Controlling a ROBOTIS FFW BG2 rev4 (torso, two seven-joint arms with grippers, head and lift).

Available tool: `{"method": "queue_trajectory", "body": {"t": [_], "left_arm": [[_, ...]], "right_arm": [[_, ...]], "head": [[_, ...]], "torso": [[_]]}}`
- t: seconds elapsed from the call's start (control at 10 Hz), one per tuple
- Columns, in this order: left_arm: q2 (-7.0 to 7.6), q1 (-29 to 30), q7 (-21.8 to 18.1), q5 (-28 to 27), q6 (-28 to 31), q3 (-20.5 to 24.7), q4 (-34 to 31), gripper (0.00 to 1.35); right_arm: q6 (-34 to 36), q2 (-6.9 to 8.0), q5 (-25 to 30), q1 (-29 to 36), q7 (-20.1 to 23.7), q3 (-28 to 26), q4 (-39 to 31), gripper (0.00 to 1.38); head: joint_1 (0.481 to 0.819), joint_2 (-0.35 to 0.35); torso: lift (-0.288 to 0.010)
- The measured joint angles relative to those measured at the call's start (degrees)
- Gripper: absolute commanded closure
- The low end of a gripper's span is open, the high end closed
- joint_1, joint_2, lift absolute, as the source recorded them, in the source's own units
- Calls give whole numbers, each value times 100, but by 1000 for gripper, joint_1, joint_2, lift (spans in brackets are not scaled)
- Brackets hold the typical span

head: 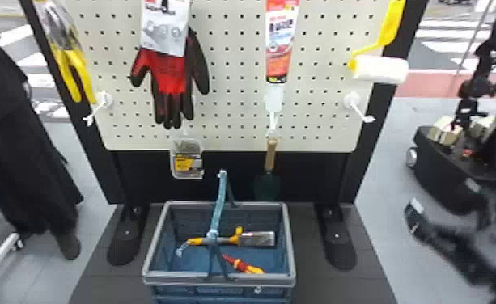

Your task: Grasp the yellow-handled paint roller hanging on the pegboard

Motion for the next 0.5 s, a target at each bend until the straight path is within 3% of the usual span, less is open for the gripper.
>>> {"method": "queue_trajectory", "body": {"t": [0.3, 0.5], "left_arm": [[560, -202, 442, 349, -37, -500, -24, 144], [906, -379, 685, 601, -112, -840, -25, 144]], "right_arm": [[945, 0, 497, -1214, 1179, -796, -381, 237], [1282, -110, 588, -1852, 1558, -1139, -285, 233]], "head": [[549, 0], [549, 0]], "torso": [[-100], [-100]]}}
